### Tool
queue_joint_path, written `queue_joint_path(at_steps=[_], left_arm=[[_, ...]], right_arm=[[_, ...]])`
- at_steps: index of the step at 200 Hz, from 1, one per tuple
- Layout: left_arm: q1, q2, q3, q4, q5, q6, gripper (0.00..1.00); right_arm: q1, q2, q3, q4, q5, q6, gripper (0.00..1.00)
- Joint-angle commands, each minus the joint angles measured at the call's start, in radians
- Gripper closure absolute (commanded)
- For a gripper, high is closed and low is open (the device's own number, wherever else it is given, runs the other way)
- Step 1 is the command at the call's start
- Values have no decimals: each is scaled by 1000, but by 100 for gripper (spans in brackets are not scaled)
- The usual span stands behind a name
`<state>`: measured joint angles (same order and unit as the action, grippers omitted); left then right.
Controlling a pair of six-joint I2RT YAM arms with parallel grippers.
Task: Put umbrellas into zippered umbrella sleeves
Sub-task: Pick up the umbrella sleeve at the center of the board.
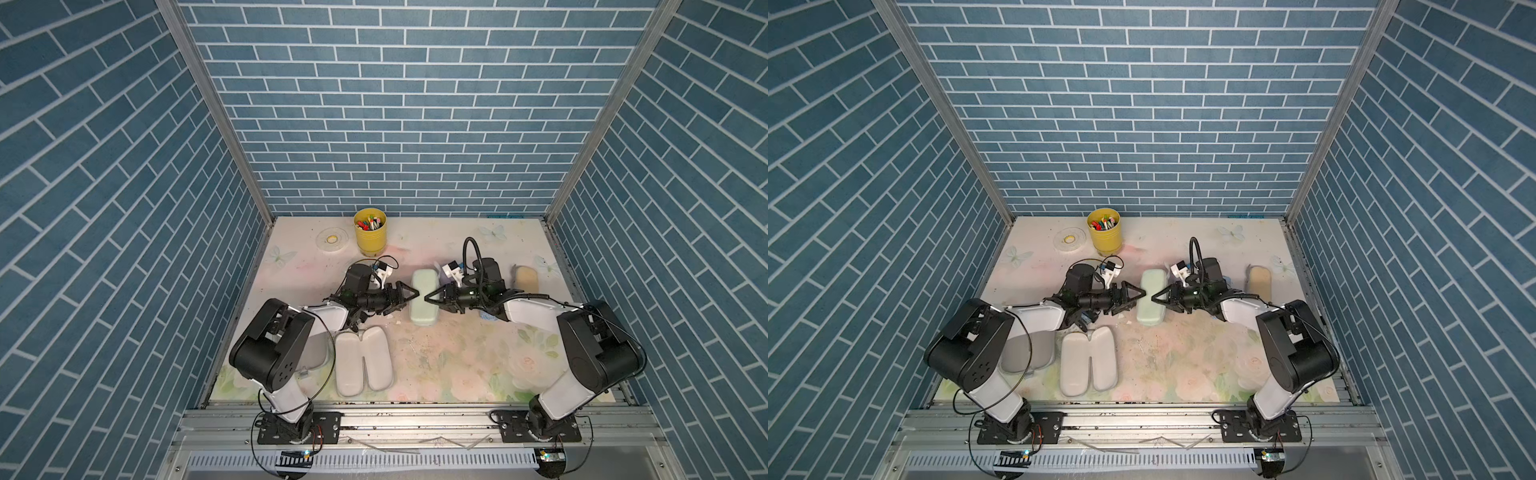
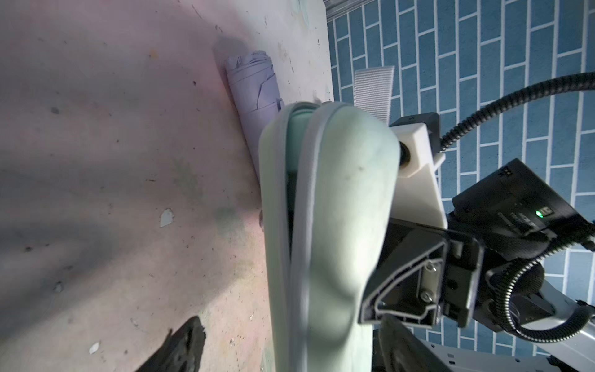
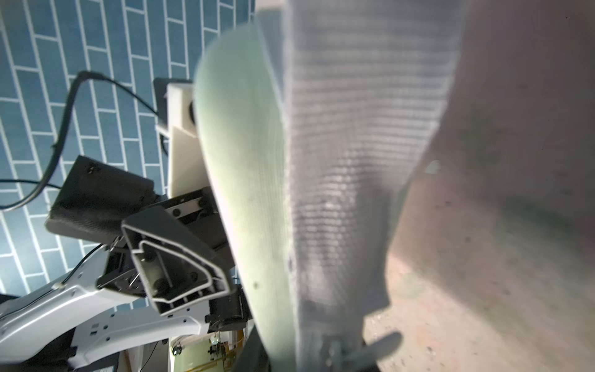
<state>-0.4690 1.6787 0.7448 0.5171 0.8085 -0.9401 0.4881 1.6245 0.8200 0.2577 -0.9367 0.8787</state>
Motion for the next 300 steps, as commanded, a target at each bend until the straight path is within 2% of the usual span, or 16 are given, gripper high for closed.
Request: queue_joint_path(at_steps=[1, 29, 50, 59, 71, 84, 91, 98, 119, 145, 180, 210, 257, 300], left_arm=[[-11, 13, 41, 96, 30, -57, 18], [-5, 28, 39, 259, 55, -195, 35], [27, 32, 41, 349, 82, -270, 53], [43, 30, 48, 370, 101, -293, 60], [60, 16, 60, 375, 129, -307, 64], [77, -15, 74, 338, 154, -289, 65], [82, -33, 84, 297, 168, -268, 65], [84, -53, 96, 251, 180, -238, 65], [85, -106, 138, 97, 222, -128, 64], [80, -159, 178, -88, 246, 12, 60], [55, -184, 222, -254, 240, 134, 57], [42, -192, 229, -264, 235, 145, 56], [29, -198, 241, -350, 219, 210, 57], [4, -198, 254, -384, 210, 235, 59]], right_arm=[[38, -41, 61, 32, -82, 27, 80], [51, -33, 91, 42, -95, 36, 77], [47, -58, 93, 19, -126, 15, 56], [39, -75, 100, -38, -139, -31, 51], [5, -117, 132, -253, -115, -191, 49], [-43, -161, 171, -487, -12, -389, 49], [-48, -174, 201, -607, 98, -497, 50], [-46, -184, 212, -651, 216, -561, 52], [-13, -227, 162, -566, 518, -675, 62], [125, -301, 59, -325, 732, -896, 64], [213, -300, 69, -243, 803, -997, 64], [266, -316, 57, -212, 837, -1020, 63], [283, -369, 50, -195, 878, -1003, 62], [288, -340, 81, -211, 860, -1015, 63]])
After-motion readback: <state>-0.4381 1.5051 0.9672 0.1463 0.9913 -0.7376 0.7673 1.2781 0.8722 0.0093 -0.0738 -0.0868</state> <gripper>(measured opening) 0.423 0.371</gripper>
